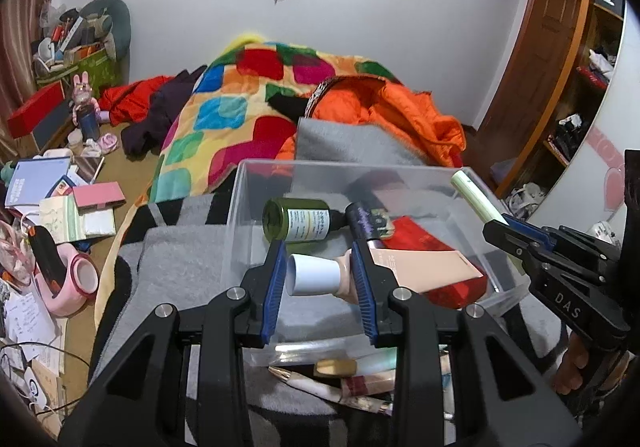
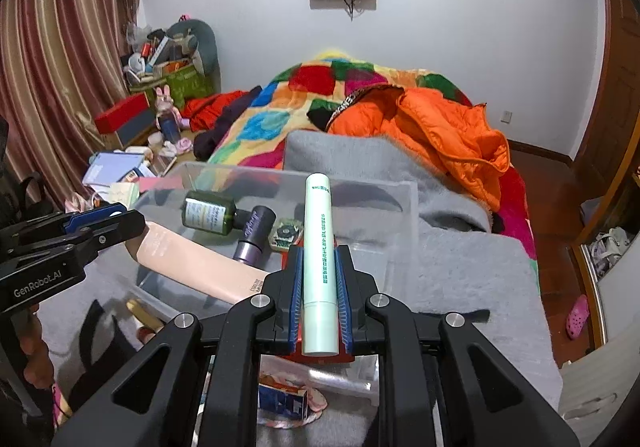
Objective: Organize objects
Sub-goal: 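Drop beige tube into clear box with left tool while right tool drops white tube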
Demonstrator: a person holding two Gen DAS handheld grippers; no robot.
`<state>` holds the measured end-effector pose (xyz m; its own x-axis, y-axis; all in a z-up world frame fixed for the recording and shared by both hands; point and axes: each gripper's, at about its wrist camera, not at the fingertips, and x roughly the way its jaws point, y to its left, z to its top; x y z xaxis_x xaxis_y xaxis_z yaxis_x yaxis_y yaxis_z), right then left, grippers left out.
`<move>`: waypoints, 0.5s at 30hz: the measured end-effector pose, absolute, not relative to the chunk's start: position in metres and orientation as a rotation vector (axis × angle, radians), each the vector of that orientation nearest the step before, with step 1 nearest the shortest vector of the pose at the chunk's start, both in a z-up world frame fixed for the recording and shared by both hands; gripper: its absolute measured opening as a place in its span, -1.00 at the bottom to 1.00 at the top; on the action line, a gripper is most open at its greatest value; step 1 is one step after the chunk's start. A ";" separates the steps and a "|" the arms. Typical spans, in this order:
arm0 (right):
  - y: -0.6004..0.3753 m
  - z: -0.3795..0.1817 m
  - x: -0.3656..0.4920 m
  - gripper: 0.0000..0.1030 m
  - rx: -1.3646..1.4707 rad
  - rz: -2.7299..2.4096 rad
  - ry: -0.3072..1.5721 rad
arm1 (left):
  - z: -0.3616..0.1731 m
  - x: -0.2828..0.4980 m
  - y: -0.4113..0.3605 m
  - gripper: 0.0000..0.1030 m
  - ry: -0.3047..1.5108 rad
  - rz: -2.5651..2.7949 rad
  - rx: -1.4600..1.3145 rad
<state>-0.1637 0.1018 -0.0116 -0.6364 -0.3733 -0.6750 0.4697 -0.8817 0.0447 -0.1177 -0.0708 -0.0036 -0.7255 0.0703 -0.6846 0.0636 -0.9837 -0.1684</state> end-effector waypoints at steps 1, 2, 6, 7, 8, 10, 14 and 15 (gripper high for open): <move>0.100 -0.014 -0.165 -0.73 0.989 -2.473 0.194 | -0.007 -0.120 -0.071 -0.36 -0.283 2.898 -1.175; 0.098 -0.016 -0.167 -0.73 0.996 -2.470 0.204 | -0.008 -0.121 -0.071 -0.36 -0.281 2.898 -1.183; 0.092 -0.022 -0.168 -0.73 1.011 -2.469 0.256 | -0.015 -0.126 -0.071 -0.36 -0.284 2.879 -1.215; 0.091 -0.023 -0.167 -0.73 1.013 -2.471 0.263 | -0.017 -0.127 -0.070 -0.37 -0.285 2.873 -1.219; 0.090 -0.025 -0.167 -0.73 1.015 -2.471 0.274 | -0.017 -0.128 -0.070 -0.40 -0.285 2.867 -1.221; 0.088 -0.026 -0.166 -0.73 1.018 -2.468 0.289 | -0.020 -0.130 -0.069 -0.51 -0.284 2.851 -1.230; 0.085 -0.030 -0.166 -0.73 1.035 -2.456 0.298 | -0.022 -0.131 -0.068 -0.51 -0.283 2.844 -1.240; 0.085 -0.031 -0.166 -0.73 1.038 -2.454 0.298 | -0.022 -0.130 -0.069 -0.51 -0.282 2.843 -1.240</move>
